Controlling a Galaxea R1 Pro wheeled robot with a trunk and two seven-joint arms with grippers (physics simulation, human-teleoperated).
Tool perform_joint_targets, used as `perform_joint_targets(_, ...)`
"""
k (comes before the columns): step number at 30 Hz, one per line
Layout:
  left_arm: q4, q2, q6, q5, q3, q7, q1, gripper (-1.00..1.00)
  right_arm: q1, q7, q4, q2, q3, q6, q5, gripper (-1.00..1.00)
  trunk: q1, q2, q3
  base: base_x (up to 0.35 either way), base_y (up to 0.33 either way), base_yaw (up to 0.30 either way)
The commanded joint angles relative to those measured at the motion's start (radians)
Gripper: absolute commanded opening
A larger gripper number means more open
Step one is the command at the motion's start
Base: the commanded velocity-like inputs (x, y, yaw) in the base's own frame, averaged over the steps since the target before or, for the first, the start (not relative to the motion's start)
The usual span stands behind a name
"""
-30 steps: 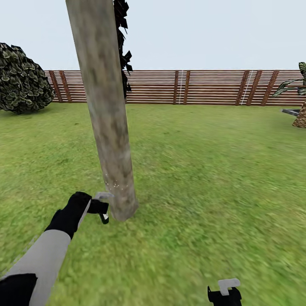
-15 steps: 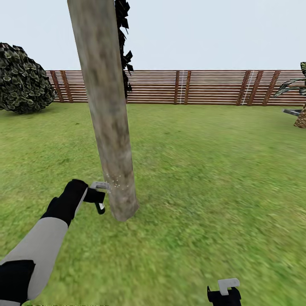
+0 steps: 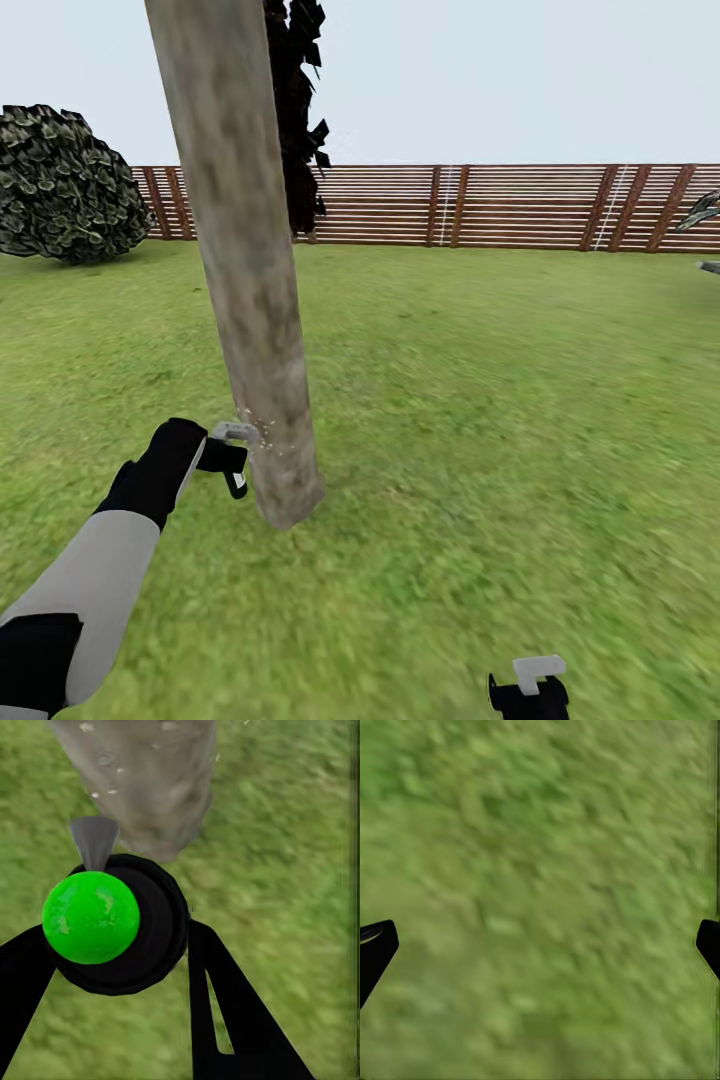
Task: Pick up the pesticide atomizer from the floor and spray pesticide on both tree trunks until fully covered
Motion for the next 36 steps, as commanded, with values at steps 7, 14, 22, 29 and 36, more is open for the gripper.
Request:
perform_joint_targets(7,-0.003,0.0,0.003,-0.01,0.001,-0.01,-0.002,-1.0,-0.001,-0.003,0.0,0.0,0.008,-0.002,-0.007,1.0,0.0,0.0,-0.001,0.001,-0.276,0.0)
perform_joint_targets(14,-0.003,0.0,0.003,-0.012,0.003,-0.01,-0.001,-1.0,-0.001,-0.003,-0.001,0.002,0.008,-0.002,-0.007,1.0,0.0,0.0,-0.001,0.0,-0.277,0.0)
perform_joint_targets(22,-0.002,0.001,0.003,-0.012,0.003,-0.008,0.002,-1.0,-0.001,-0.003,-0.001,0.004,0.009,-0.002,-0.007,1.0,0.0,0.0,-0.001,0.0,-0.277,0.068)
perform_joint_targets(29,-0.001,0.001,0.002,-0.013,0.008,-0.006,0.011,-1.0,-0.001,-0.003,-0.001,0.004,0.01,-0.002,-0.007,1.0,0.0,0.0,-0.001,0.0,-0.277,0.268)
perform_joint_targets(36,0.0,0.006,0.001,-0.016,0.012,-0.002,0.017,-1.0,-0.001,-0.003,-0.001,0.004,0.01,-0.002,-0.007,1.0,0.0,0.0,-0.001,0.076,-0.277,0.228)
